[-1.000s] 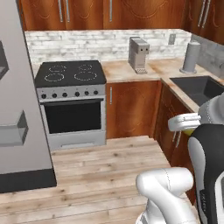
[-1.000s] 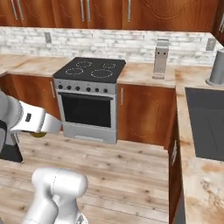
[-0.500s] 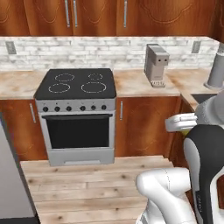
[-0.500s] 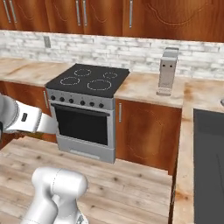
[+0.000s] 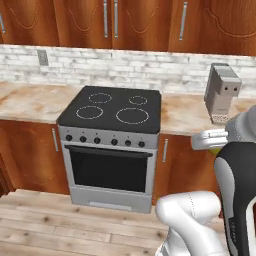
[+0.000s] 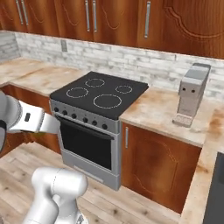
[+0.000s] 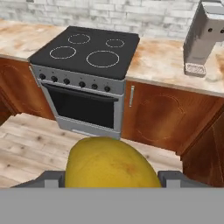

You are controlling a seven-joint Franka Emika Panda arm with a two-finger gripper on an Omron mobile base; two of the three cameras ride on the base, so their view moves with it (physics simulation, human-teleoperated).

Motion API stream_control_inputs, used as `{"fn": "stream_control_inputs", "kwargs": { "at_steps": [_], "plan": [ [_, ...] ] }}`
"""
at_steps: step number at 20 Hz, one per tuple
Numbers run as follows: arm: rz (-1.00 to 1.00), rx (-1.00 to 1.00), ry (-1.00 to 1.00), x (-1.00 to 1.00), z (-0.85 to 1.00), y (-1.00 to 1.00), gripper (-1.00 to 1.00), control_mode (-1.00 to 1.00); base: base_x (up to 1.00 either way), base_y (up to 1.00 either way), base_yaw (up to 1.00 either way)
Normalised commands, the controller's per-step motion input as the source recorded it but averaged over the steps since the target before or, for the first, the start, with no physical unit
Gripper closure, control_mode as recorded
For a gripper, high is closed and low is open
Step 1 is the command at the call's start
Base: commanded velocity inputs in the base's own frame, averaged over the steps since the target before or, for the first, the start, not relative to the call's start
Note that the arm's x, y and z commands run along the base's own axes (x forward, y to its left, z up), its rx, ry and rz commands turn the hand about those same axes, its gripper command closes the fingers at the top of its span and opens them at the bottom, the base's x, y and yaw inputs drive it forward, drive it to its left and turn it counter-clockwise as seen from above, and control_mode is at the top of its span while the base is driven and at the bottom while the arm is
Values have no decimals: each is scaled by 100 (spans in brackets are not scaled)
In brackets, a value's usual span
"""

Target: Retrieve a lemon from the fridge and place it on the cutting board with the fish.

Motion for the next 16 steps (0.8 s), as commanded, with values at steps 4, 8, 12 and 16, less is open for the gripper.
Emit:
{"fn": "stream_control_inputs", "kwargs": {
  "at_steps": [4,8,12,16],
  "plan": [
    [0,0,0,0,0,0,100,100,87,31,28],
    [0,0,0,0,0,0,100,100,68,1,33],
    [0,0,0,0,0,0,100,100,54,0,37],
    [0,0,0,0,0,0,100,100,41,3,45]
  ]
}}
